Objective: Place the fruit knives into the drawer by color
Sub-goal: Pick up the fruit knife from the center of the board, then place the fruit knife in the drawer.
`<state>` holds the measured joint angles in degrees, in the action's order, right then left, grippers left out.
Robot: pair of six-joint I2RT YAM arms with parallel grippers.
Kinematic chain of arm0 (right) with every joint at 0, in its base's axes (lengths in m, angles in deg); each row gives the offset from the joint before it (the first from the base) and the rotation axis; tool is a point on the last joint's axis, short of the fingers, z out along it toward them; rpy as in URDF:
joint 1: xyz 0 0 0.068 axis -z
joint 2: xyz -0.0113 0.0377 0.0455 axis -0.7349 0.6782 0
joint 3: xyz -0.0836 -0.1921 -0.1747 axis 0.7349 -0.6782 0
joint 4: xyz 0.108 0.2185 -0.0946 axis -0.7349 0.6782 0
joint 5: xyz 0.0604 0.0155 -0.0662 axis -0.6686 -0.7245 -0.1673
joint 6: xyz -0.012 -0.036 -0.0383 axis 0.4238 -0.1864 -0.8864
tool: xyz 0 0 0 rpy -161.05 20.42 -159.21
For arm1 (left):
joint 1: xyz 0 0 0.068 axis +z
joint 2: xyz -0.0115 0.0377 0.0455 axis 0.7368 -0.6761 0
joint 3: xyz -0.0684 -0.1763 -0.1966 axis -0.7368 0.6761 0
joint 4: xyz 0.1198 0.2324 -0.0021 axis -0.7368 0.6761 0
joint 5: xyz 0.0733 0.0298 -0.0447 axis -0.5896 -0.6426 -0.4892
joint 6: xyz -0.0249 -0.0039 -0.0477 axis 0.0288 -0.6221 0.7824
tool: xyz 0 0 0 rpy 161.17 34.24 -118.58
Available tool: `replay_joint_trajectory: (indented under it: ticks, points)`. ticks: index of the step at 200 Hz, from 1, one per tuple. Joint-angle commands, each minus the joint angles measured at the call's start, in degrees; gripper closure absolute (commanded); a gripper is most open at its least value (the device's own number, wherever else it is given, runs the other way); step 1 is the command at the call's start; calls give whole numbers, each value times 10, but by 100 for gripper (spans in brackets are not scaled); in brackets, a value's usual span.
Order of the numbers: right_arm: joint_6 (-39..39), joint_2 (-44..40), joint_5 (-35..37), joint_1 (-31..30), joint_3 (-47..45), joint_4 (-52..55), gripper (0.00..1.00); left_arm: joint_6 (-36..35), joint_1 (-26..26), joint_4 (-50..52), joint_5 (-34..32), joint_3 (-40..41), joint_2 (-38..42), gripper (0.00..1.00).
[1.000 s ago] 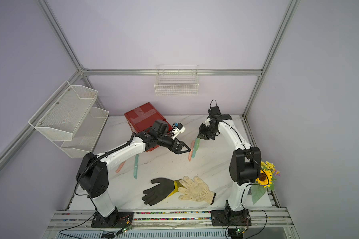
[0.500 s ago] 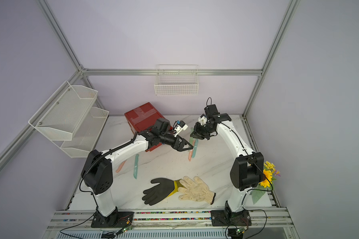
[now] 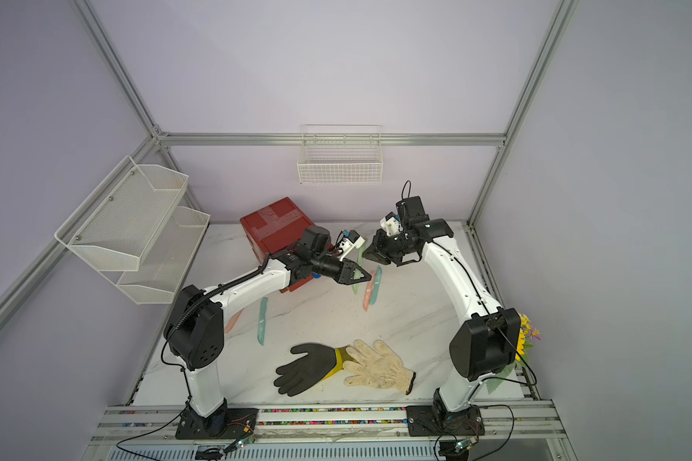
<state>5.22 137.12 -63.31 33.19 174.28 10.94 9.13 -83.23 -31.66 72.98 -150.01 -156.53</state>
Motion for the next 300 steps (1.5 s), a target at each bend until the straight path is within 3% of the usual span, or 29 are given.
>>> replay_joint_trajectory:
  ticks: [1,43,61,89,94,107,110,115,137,151,177,186,207,244,284,291,300]
  points:
    - [14,-14,-11,-8,-14,-37,87,-9,-5,-36,26,-29,17,100]
    - [21,-17,25,-9,10,-48,84,-37,-3,13,22,-52,32,100]
    - [22,-37,122,-8,23,-38,70,-55,-2,50,16,-78,36,100]
    - [37,-100,267,-8,1,-57,40,-81,0,102,-15,-99,52,100]
    - [41,-113,286,-7,-8,-62,28,-87,0,113,-25,-104,55,100]
    - [52,-141,331,-6,-28,-71,24,-115,-1,145,-58,-125,66,100]
    - [55,-147,338,-6,-33,-74,18,-121,-1,156,-69,-130,68,100]
    - [60,-155,344,-6,-42,-78,15,-132,-1,173,-89,-140,71,100]
    - [80,-176,326,-6,-89,-104,15,-187,6,259,-207,-203,76,100]
    - [88,-179,310,-6,-115,-110,15,-228,7,293,-318,-223,85,100]
    - [97,-180,281,-5,-154,-120,15,-290,8,271,-517,-173,123,100]
    - [96,-179,276,-5,-157,-120,15,-321,11,256,-551,-148,136,100]
    - [89,-172,272,-5,-152,-112,15,-355,35,259,-562,-120,146,100]
    - [77,-158,269,-5,-135,-108,15,-341,82,235,-521,-64,158,100]
    - [77,-151,268,-5,-132,-113,15,-330,95,231,-493,-47,152,100]
    - [77,-150,267,-6,-134,-116,15,-328,95,231,-492,-48,152,86]
    - [77,-148,263,-6,-138,-120,16,-319,96,232,-499,-51,154,36]
